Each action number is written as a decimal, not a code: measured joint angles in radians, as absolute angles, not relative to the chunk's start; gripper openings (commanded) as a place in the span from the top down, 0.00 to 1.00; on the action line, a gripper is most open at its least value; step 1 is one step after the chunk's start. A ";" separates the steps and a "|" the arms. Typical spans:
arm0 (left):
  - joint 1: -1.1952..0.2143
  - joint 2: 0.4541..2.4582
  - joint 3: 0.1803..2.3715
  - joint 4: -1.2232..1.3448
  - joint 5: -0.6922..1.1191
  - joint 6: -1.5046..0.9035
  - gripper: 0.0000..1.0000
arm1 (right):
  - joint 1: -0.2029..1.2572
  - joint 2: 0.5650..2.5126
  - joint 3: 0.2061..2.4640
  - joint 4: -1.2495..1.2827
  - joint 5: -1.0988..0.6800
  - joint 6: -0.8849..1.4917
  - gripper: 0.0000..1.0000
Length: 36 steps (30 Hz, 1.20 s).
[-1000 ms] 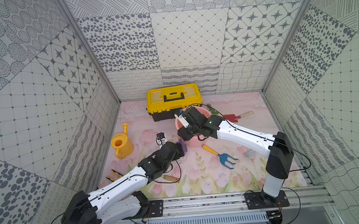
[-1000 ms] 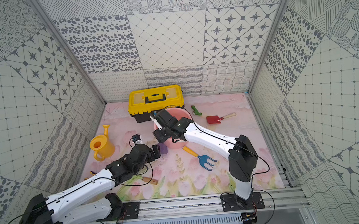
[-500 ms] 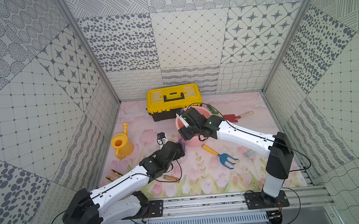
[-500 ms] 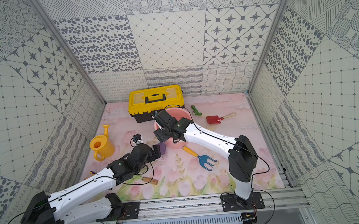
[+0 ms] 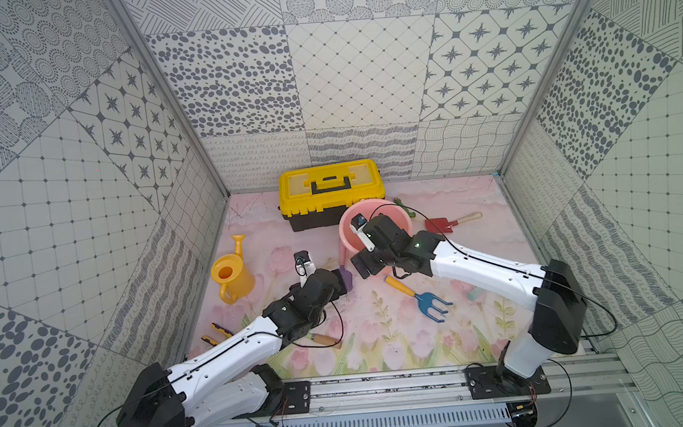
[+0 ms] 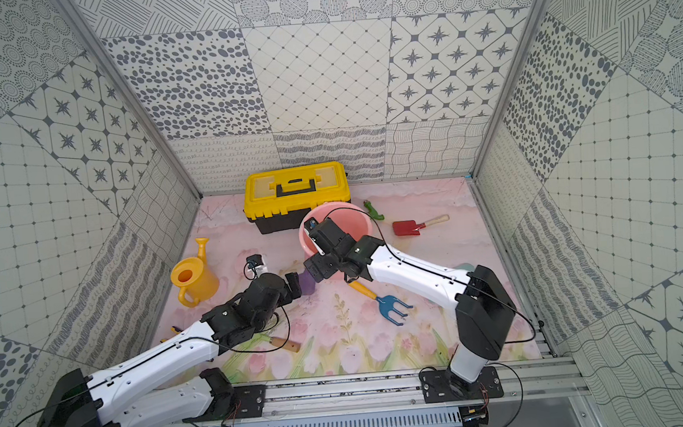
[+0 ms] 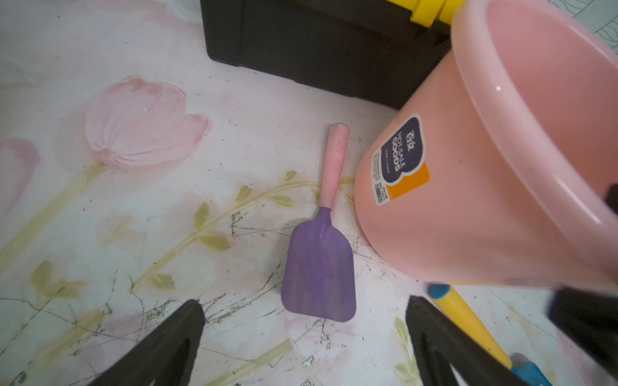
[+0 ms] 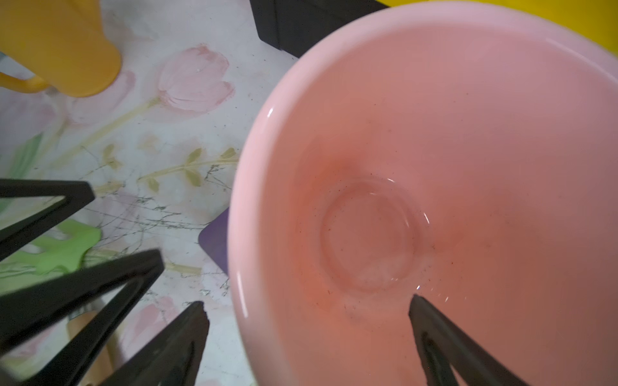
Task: Organize the gardening tools
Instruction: Place the container at the center of the board, then pick up the gardening tool from the center of the board.
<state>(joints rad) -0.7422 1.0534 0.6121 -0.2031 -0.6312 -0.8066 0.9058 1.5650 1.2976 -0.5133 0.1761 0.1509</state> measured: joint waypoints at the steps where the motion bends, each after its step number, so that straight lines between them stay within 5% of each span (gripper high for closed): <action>1: -0.733 1.053 0.612 -0.207 -0.641 -0.807 0.01 | 0.910 1.502 1.247 -0.482 0.168 0.163 0.03; 9: -0.607 1.048 0.671 -0.289 -0.679 -0.845 0.01 | 0.916 1.129 0.899 -0.256 0.160 0.227 0.03; 23: -0.303 1.130 0.983 -0.492 -0.677 -0.866 0.00 | 0.916 1.031 0.838 -0.235 0.166 0.289 0.03; 36: 0.192 1.098 0.891 -0.546 -0.581 -0.775 0.00 | 0.916 1.001 0.820 -0.235 0.166 0.289 0.03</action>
